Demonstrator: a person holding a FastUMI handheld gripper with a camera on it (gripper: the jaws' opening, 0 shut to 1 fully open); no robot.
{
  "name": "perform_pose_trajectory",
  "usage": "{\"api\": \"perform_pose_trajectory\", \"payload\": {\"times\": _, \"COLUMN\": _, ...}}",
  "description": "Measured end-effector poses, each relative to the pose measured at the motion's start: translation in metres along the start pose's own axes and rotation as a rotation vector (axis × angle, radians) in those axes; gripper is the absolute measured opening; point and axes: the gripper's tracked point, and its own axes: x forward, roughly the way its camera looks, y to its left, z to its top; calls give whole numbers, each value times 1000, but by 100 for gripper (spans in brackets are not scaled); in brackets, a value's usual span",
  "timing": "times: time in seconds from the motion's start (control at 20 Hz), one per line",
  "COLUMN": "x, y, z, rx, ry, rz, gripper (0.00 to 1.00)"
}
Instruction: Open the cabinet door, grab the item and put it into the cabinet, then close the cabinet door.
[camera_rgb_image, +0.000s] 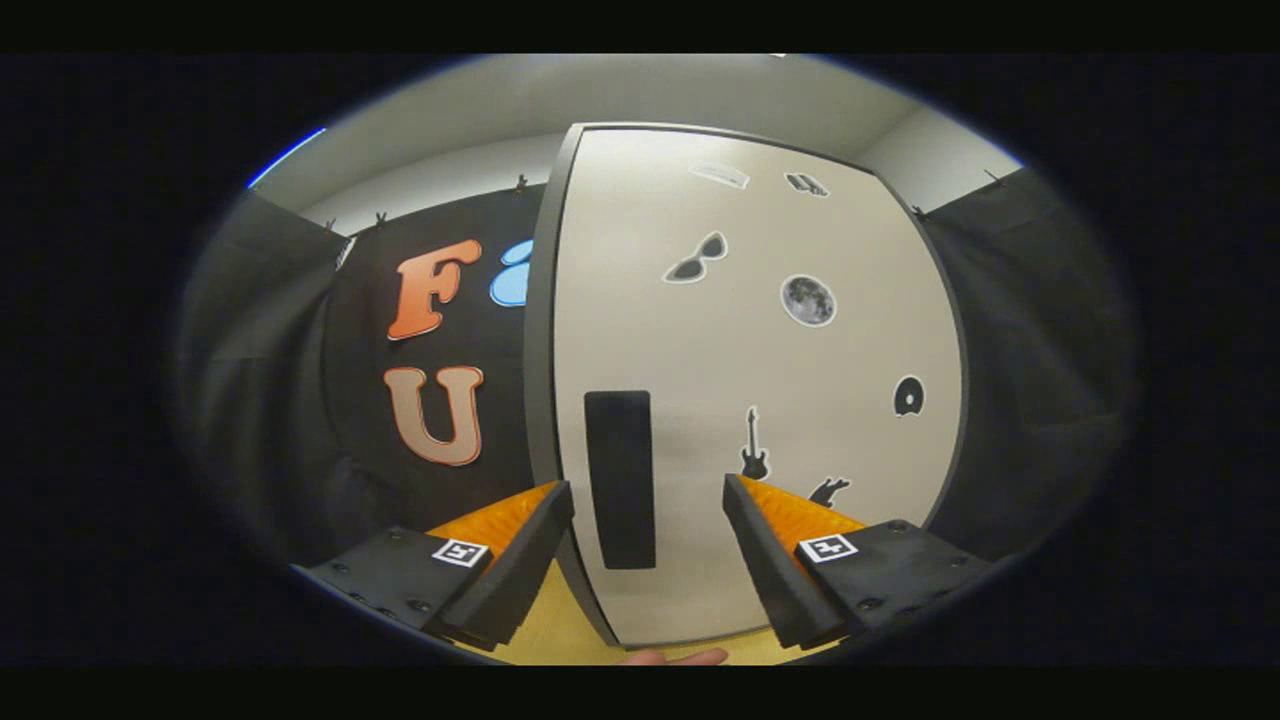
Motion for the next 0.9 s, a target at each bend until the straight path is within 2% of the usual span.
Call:
{"api": "perform_pose_trajectory", "payload": {"times": 0.05, "x": 3, "y": 1, "z": -4, "rx": 0, "ry": 11, "rz": -1, "gripper": 97}}
{"api": "perform_pose_trajectory", "payload": {"times": 0.2, "x": 13, "y": 6, "z": -15, "rx": -22, "ry": 57, "rz": 34, "gripper": 85}}
{"api": "perform_pose_trajectory", "payload": {"times": 0.25, "x": 18, "y": 8, "z": -11, "rx": -17, "ry": 26, "rz": 39, "gripper": 85}}
{"api": "perform_pose_trajectory", "payload": {"times": 0.3, "x": 17, "y": 6, "z": -7, "rx": -14, "ry": 12, "rz": 35, "gripper": 77}}
{"api": "perform_pose_trajectory", "payload": {"times": 0.4, "x": 17, "y": 8, "z": -6, "rx": 19, "ry": -1, "rz": 60, "gripper": 71}}
{"api": "perform_pose_trajectory", "payload": {"times": 0.5, "x": 14, "y": 11, "z": -8, "rx": 15, "ry": -6, "rz": 67, "gripper": 41}}
{"api": "perform_pose_trajectory", "payload": {"times": 0.65, "x": 14, "y": 10, "z": -9, "rx": -21, "ry": 13, "rz": 51, "gripper": 37}}
{"api": "perform_pose_trajectory", "payload": {"times": 0.9, "x": -7, "y": 7, "z": -16, "rx": 36, "ry": 54, "rz": 69, "gripper": 35}}
